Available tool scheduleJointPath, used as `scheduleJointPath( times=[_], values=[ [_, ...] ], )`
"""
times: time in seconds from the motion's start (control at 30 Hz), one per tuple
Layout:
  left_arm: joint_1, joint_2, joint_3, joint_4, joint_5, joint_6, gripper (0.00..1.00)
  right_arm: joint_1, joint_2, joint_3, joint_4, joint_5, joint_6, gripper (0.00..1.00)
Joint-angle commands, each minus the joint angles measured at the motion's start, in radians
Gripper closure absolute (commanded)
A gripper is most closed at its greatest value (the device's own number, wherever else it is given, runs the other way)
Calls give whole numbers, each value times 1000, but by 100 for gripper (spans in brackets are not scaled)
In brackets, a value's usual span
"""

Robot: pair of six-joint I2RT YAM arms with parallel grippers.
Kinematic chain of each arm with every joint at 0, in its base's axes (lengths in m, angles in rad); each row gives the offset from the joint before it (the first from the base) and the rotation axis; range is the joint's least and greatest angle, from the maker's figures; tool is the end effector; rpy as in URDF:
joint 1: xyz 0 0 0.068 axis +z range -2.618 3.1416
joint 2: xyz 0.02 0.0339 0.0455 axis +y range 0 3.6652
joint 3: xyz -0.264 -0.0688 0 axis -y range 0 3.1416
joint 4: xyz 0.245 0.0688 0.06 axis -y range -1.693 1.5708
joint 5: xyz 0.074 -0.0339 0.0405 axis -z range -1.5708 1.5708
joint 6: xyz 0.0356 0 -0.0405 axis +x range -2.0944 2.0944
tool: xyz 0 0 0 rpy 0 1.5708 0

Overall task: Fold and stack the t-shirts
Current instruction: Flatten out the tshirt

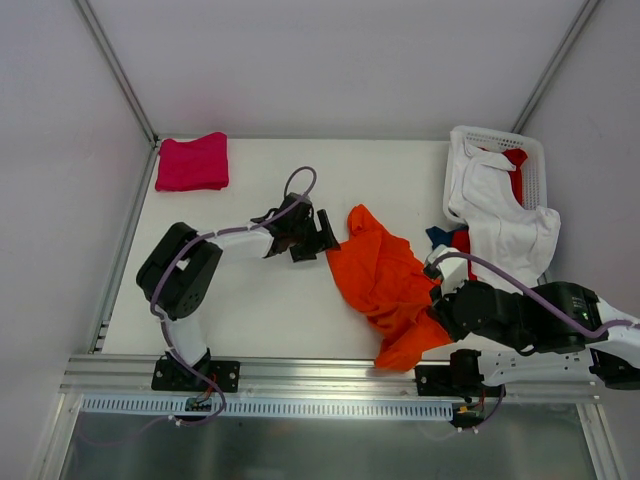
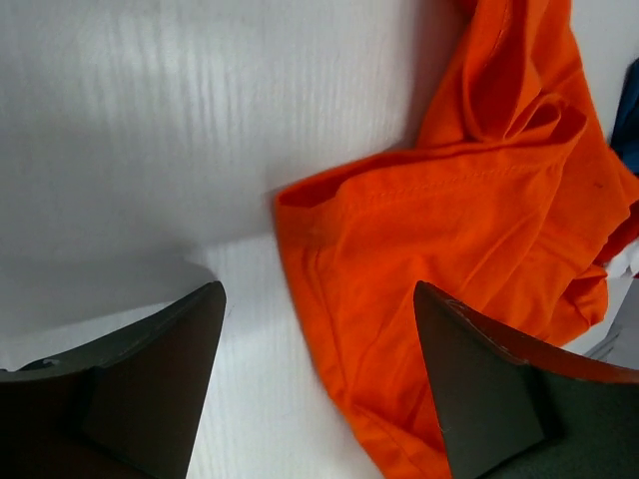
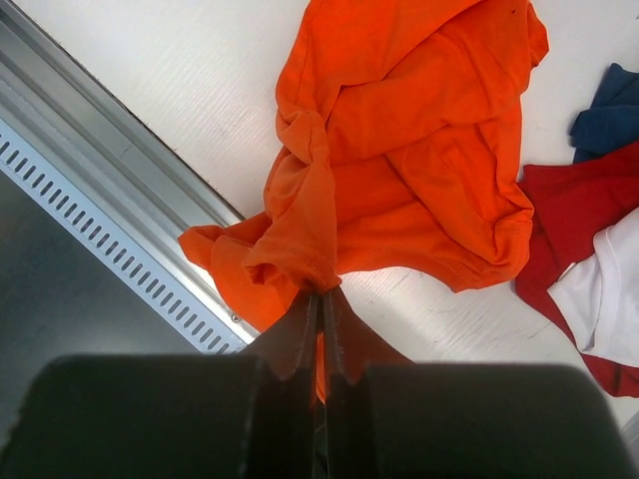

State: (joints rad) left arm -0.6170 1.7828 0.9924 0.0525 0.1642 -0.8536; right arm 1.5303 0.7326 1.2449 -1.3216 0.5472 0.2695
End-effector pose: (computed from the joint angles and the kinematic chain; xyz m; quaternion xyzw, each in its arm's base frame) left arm 0.2995 -0.2196 0.1663 -0.0746 0.9090 -0.3261 0.2487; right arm 0.0217 0.0791 0.3869 -0.4458 0.7812 0.1243 0.4189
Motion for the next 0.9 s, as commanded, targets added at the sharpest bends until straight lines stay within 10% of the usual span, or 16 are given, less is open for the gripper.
scheduleJointPath(
  times=[0.0,0.27,0.4,0.57,0.87],
  values=[
    [-23,78,67,3,-57,-10,23,2,2,8,5,36,-26,100],
    [-35,176,160,3,-57,-13,35,2,-21,1,2,45,-10,99],
    [-35,208,178,-5,-58,-22,81,1,-25,1,4,56,-10,100],
    [-35,227,193,-14,-65,-38,100,1,-15,-1,4,60,-13,100],
    [-21,-45,173,-117,-295,86,100,1,-12,71,2,184,-42,100]
  ],
)
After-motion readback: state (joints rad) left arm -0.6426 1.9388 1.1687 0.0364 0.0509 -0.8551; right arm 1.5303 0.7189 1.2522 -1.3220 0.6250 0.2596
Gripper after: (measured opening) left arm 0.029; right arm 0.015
